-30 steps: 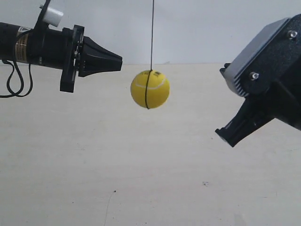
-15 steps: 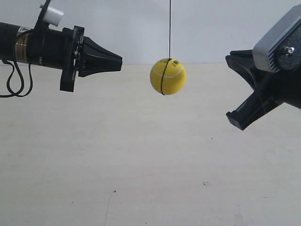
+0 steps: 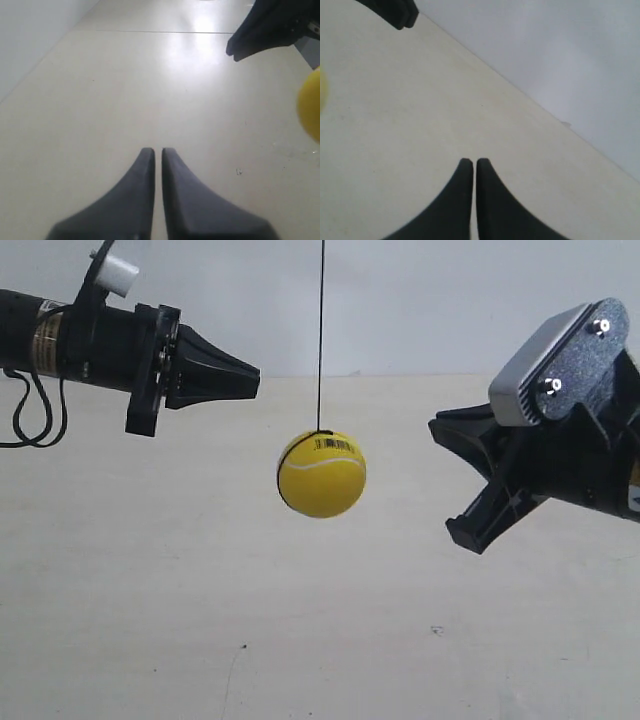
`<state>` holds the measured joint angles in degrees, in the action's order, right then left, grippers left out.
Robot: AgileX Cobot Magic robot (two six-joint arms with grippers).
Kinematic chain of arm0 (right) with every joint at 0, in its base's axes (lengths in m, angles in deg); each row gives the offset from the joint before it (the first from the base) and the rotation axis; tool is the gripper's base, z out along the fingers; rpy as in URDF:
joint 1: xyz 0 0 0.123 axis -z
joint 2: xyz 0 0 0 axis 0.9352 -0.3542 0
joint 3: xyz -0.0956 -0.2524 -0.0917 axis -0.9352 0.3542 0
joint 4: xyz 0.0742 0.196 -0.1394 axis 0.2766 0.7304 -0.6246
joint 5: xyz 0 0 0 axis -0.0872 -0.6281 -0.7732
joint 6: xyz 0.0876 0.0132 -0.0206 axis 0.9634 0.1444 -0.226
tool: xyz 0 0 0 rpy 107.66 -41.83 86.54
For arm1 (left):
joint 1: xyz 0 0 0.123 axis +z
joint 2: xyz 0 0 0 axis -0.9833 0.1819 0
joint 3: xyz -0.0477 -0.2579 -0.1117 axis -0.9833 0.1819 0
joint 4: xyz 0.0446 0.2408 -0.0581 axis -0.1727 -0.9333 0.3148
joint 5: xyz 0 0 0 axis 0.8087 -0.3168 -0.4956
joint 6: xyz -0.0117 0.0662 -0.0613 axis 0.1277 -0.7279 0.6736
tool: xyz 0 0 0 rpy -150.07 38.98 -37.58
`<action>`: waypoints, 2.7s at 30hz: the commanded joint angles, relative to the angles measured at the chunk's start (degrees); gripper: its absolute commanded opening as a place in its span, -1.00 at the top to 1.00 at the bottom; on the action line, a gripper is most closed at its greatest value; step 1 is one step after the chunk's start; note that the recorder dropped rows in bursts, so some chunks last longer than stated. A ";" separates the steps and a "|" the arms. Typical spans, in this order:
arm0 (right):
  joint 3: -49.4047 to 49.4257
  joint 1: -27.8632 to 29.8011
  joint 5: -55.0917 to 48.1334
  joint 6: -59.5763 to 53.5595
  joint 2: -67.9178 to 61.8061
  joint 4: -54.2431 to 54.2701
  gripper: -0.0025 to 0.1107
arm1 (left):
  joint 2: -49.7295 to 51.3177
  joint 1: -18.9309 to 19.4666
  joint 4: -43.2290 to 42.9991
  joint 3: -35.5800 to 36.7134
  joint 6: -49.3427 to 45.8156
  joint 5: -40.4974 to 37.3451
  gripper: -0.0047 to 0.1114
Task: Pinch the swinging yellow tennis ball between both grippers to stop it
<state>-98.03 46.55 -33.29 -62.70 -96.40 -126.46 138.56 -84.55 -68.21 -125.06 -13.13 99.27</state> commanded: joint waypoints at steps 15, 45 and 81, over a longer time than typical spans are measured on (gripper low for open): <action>-0.28 0.44 6.62 10.11 1.27 -12.80 0.96 | -0.21 -2.96 -0.26 1.12 -0.42 0.30 0.84; -1.97 0.44 13.43 9.72 -4.00 -13.06 0.96 | 1.97 -6.52 -0.26 0.92 -1.97 0.30 0.84; -2.10 0.44 14.17 10.01 -4.00 -13.01 0.96 | 1.97 -7.00 -0.26 0.92 -2.34 0.30 0.84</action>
<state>-99.78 46.55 -19.74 -53.07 -100.40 -139.62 140.63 -91.04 -68.57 -123.99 -15.38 99.27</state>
